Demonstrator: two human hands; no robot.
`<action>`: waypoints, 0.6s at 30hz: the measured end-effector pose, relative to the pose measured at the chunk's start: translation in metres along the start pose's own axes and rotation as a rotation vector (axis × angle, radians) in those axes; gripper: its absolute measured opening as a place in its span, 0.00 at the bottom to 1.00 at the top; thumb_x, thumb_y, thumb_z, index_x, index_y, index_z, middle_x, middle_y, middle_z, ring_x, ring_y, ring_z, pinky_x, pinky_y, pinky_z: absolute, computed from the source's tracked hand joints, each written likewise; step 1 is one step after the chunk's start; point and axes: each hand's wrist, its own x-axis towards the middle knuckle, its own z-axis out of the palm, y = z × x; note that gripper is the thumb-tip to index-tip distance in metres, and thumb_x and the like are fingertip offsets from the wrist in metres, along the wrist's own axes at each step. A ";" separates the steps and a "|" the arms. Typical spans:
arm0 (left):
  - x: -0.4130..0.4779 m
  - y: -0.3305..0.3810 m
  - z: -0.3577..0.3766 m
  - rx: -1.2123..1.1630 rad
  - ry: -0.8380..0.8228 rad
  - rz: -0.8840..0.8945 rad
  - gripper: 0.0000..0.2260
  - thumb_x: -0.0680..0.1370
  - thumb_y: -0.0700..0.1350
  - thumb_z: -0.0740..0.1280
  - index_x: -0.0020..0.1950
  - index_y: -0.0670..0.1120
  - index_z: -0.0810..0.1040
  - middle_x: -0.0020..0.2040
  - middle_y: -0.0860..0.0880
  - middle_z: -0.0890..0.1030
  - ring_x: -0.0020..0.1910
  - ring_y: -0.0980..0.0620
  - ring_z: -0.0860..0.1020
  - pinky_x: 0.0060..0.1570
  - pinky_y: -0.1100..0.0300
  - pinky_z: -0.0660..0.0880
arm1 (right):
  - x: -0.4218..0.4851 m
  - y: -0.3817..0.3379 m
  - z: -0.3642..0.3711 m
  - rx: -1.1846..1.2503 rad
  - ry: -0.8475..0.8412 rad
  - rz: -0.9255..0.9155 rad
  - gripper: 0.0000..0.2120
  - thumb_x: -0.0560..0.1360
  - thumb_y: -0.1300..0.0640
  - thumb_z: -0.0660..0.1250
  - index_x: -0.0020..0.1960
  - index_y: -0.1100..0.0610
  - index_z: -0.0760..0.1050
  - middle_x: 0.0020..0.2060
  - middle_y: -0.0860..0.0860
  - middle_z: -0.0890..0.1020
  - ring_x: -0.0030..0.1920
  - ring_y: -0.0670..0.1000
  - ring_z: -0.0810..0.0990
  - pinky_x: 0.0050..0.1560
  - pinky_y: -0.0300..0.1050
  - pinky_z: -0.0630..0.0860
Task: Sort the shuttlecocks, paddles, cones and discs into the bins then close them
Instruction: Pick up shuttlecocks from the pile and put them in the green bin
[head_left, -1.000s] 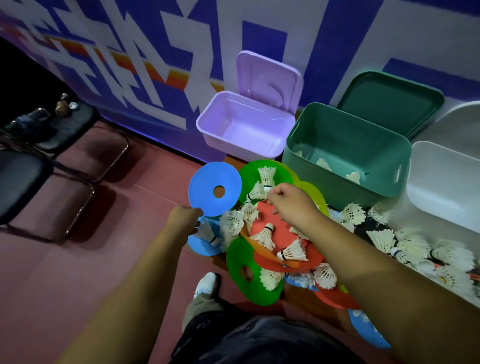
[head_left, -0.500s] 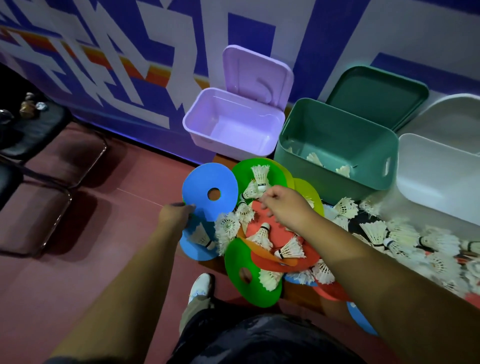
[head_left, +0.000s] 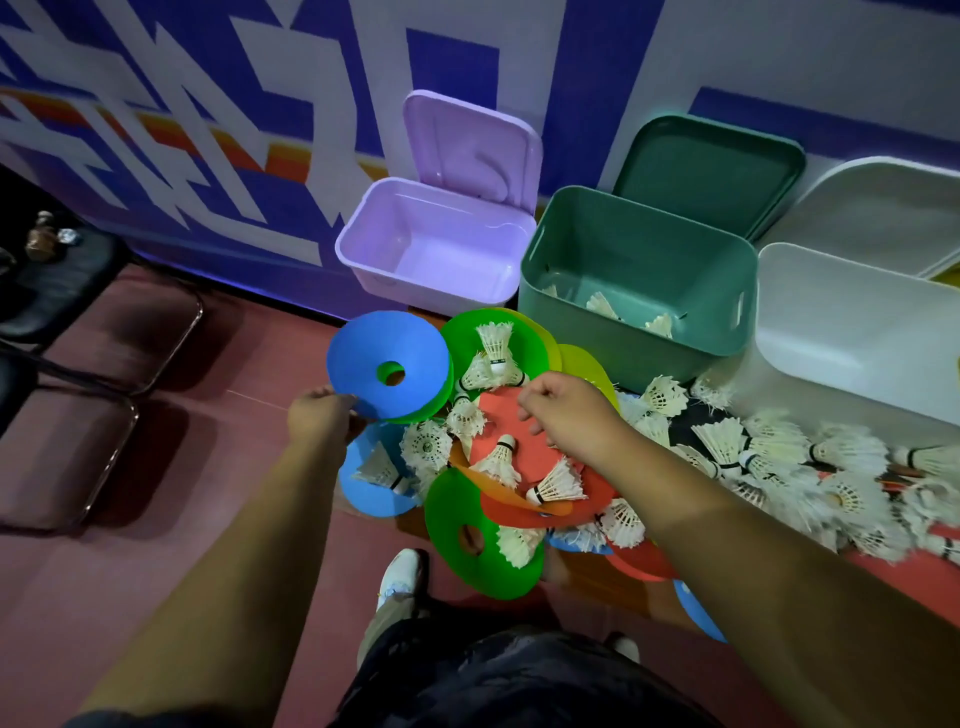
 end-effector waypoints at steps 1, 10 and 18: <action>-0.007 0.007 0.001 -0.040 0.005 0.016 0.09 0.74 0.29 0.70 0.42 0.41 0.76 0.38 0.37 0.79 0.34 0.41 0.79 0.33 0.56 0.81 | -0.002 0.001 -0.002 0.012 0.004 0.004 0.08 0.82 0.53 0.65 0.47 0.50 0.81 0.45 0.45 0.87 0.43 0.48 0.86 0.49 0.51 0.82; -0.098 0.078 0.042 -0.217 -0.220 0.279 0.13 0.77 0.31 0.69 0.58 0.44 0.83 0.51 0.43 0.86 0.46 0.46 0.86 0.46 0.54 0.83 | -0.016 -0.022 -0.037 0.148 0.067 -0.059 0.15 0.81 0.42 0.68 0.60 0.52 0.77 0.52 0.48 0.86 0.40 0.48 0.88 0.43 0.51 0.86; -0.194 0.091 0.132 -0.142 -0.577 0.333 0.15 0.79 0.33 0.71 0.63 0.45 0.82 0.53 0.44 0.86 0.53 0.46 0.87 0.48 0.55 0.83 | -0.035 -0.006 -0.111 0.243 0.400 -0.095 0.10 0.82 0.46 0.61 0.61 0.45 0.73 0.48 0.47 0.84 0.45 0.52 0.87 0.48 0.62 0.85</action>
